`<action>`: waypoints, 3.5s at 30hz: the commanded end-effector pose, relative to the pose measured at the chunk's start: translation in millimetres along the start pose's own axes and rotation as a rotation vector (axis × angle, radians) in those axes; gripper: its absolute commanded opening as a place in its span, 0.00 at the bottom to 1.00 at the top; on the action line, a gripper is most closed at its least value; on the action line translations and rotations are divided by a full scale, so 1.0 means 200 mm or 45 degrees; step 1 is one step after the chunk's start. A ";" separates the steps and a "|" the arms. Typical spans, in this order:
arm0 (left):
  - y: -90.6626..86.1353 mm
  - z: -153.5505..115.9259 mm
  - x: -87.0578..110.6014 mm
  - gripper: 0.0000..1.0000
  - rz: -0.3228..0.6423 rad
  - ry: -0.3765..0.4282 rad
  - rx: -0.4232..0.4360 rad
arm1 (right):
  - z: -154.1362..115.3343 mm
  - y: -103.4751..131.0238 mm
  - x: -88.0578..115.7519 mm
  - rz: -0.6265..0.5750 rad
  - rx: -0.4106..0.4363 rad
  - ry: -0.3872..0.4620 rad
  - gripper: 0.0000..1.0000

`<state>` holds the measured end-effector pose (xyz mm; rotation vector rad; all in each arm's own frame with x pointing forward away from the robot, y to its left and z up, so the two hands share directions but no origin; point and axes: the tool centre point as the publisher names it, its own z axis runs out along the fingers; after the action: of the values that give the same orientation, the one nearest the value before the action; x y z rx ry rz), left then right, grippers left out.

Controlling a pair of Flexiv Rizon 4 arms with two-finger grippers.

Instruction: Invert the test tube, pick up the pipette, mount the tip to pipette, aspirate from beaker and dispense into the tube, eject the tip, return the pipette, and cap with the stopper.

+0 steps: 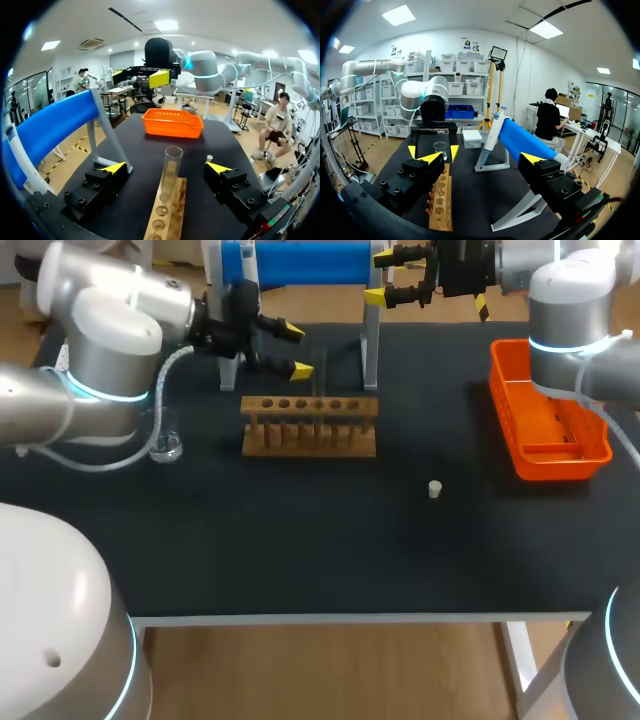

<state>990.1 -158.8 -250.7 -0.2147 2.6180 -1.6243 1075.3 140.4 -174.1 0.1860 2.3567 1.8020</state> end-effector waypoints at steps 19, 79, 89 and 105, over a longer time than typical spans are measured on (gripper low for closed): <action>0.02 0.17 0.03 1.00 0.026 -0.105 -0.071 | 0.00 0.00 0.00 0.001 0.003 0.005 1.00; 0.11 0.28 -0.04 1.00 0.030 -0.069 -0.137 | 0.00 0.00 0.00 0.001 0.003 0.005 1.00; 0.15 0.32 -0.07 1.00 0.023 -0.038 -0.155 | 0.00 0.00 0.00 0.001 0.003 0.005 1.00; 0.16 0.31 -0.04 1.00 0.048 -0.093 -0.135 | 0.00 0.00 0.00 0.001 0.003 0.005 1.00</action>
<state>1006.2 -197.8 -306.6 -0.2210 2.6511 -1.4363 1075.3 140.4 -174.1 0.1860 2.3567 1.8020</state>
